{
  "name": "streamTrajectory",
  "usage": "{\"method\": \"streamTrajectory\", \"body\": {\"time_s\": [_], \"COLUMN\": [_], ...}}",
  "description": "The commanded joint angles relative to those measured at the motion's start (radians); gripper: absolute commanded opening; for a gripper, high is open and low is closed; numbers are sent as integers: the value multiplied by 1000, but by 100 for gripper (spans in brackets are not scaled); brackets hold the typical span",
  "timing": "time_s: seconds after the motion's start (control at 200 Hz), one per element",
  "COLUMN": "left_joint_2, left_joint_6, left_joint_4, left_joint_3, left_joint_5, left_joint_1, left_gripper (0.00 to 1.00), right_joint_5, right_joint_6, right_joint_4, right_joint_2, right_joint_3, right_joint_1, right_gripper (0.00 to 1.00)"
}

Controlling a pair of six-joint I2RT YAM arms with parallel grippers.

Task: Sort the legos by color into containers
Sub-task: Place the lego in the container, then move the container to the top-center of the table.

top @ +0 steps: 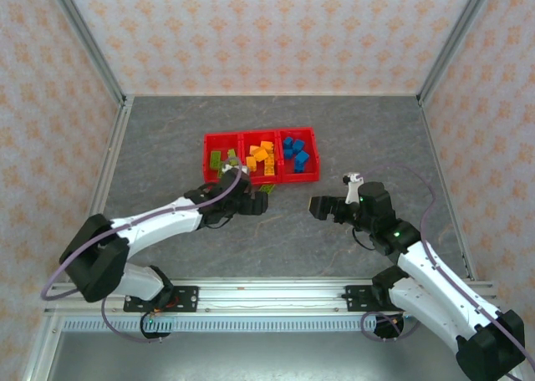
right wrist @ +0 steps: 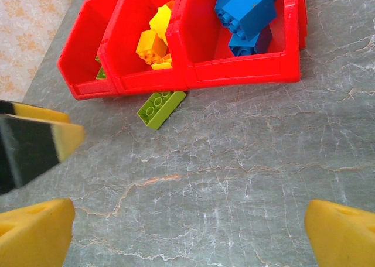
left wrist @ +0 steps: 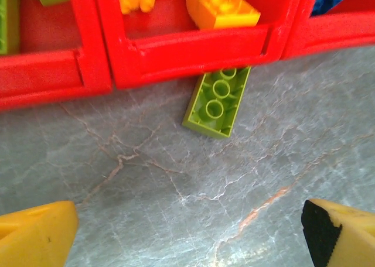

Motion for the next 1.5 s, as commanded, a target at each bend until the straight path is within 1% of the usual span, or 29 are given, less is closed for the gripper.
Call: {"method": "streamTrajectory", "body": {"time_s": [0.0, 0.155, 0.43, 0.796, 1.116, 1.402, 1.437, 1.497], "left_joint_2": [71, 204, 402, 574, 667, 682, 682, 682], "left_joint_6": [-28, -27, 33, 134, 172, 178, 179, 182], "left_joint_4": [70, 66, 26, -64, -103, -90, -89, -94], "left_joint_3": [6, 65, 222, 479, 655, 690, 693, 695], "left_joint_5": [-5, -18, -62, -104, -127, -154, -151, -126], "left_joint_1": [-13, -16, -16, -6, 26, 51, 51, 51], "left_gripper": [99, 99, 99, 100, 99, 99, 98, 91], "right_joint_5": [14, 11, 4, 0, -4, -9, -8, -8], "right_joint_6": [-11, -12, -14, -12, -11, -14, -12, -12], "right_joint_4": [0, -1, 2, 1, 3, 4, 5, 5], "right_joint_2": [-5, -6, -8, -9, -9, -11, -11, -11], "right_joint_3": [2, 2, 2, 2, 2, 2, 2, 2], "right_joint_1": [5, 5, 5, 5, 5, 5, 5, 6], "right_gripper": [100, 100, 100, 100, 100, 100, 100, 100]}}
